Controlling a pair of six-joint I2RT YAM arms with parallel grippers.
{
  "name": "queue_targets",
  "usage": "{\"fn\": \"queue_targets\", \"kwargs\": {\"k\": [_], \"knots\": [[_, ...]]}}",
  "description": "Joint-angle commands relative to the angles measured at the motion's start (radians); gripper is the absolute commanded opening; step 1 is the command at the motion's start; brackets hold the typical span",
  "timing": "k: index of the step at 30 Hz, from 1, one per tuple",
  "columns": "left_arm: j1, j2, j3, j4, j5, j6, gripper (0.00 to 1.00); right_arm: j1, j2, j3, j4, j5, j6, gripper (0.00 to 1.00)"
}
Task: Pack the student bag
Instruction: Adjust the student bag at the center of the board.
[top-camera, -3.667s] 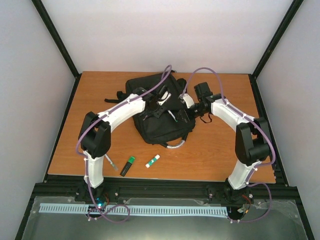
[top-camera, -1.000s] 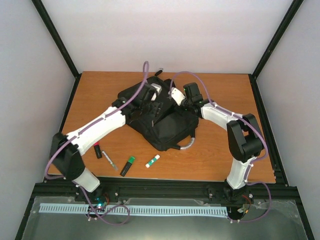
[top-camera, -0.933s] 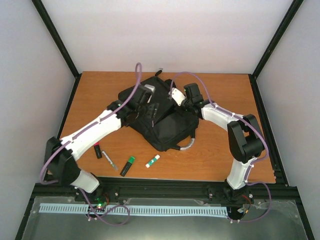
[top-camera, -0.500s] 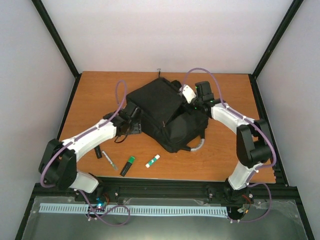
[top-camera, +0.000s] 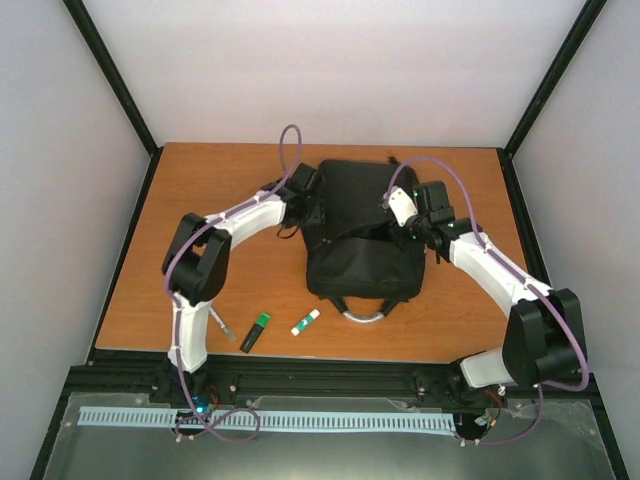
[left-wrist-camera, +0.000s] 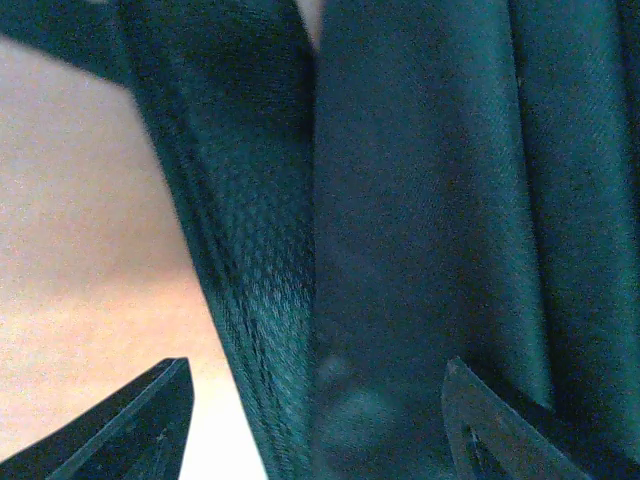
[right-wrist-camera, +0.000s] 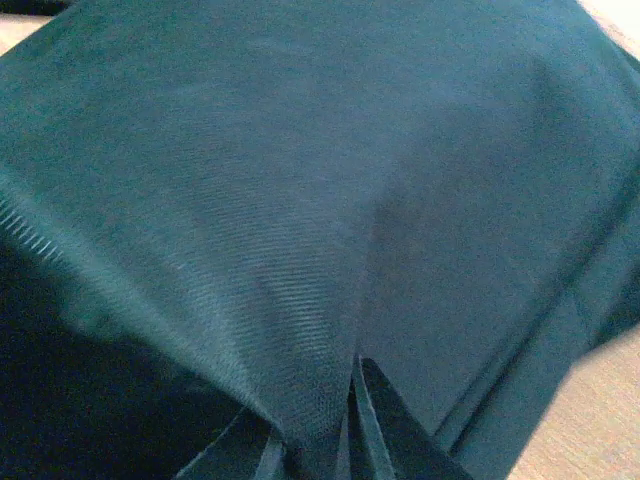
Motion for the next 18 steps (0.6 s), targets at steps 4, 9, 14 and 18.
{"fn": "queue_targets", "kwargs": {"k": [4, 9, 14, 18], "knots": [[-0.019, 0.17, 0.44, -0.068, 0.05, 0.168, 0.7, 0.02, -0.003, -0.008, 0.045, -0.048, -0.018, 0.15], [-0.019, -0.022, 0.26, -0.064, 0.014, 0.19, 0.7, 0.02, 0.053, 0.038, 0.072, -0.024, -0.01, 0.15], [-0.024, -0.281, -0.055, -0.057, 0.035, 0.123, 0.7, 0.02, 0.085, 0.089, 0.054, 0.003, 0.002, 0.11], [-0.078, -0.465, -0.268, -0.11, 0.041, 0.072, 0.65, 0.02, 0.07, 0.138, -0.005, -0.012, 0.032, 0.03]]}}
